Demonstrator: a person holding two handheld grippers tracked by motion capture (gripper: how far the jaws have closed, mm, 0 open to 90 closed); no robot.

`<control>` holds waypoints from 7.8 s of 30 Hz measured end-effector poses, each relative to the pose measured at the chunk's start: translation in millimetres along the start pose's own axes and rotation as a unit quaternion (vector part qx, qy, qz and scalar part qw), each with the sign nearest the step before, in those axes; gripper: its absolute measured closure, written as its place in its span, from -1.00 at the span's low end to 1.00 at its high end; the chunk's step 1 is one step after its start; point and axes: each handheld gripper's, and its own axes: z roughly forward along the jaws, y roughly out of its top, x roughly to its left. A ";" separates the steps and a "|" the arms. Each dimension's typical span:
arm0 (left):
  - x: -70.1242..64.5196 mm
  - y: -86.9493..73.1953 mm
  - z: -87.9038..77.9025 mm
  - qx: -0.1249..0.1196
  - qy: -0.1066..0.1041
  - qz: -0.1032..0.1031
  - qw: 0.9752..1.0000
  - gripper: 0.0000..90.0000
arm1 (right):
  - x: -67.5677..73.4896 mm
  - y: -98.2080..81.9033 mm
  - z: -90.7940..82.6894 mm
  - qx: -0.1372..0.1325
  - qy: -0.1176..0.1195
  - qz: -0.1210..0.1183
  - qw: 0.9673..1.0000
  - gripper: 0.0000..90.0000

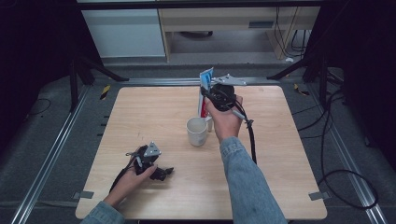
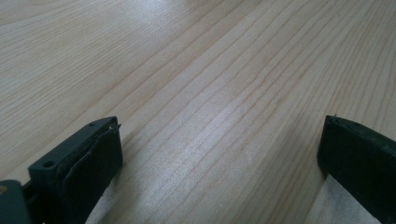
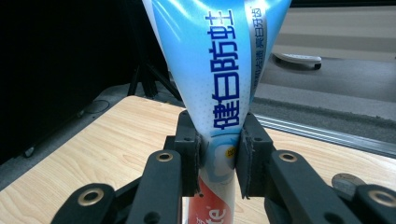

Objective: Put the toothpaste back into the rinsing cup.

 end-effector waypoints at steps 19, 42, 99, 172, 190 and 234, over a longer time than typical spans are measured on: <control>0.0 0.0 0.0 0.000 0.000 0.000 1.000 -1.00 | 2.8 -12.4 4.7 0.015 0.009 0.002 1.000 0.62; 0.0 0.0 0.0 0.000 0.000 0.000 1.000 -1.00 | 7.3 -24.8 7.4 0.024 0.020 0.006 0.999 0.63; 0.1 0.0 -0.1 0.000 0.000 0.000 1.000 -1.00 | 11.3 -58.3 21.9 0.039 0.027 0.028 0.998 0.62; 0.1 0.0 -0.2 0.002 -0.001 0.001 1.000 -1.00 | 6.4 -85.3 32.4 0.051 0.039 0.062 0.996 0.62; 0.1 0.0 -0.2 0.002 -0.001 0.001 1.000 -1.00 | -3.1 -88.8 32.3 0.051 0.048 0.097 0.993 0.59; 0.4 1.0 0.7 0.002 -0.002 0.001 1.000 -1.00 | -3.7 -66.2 5.1 0.121 -0.019 -0.044 0.992 -0.35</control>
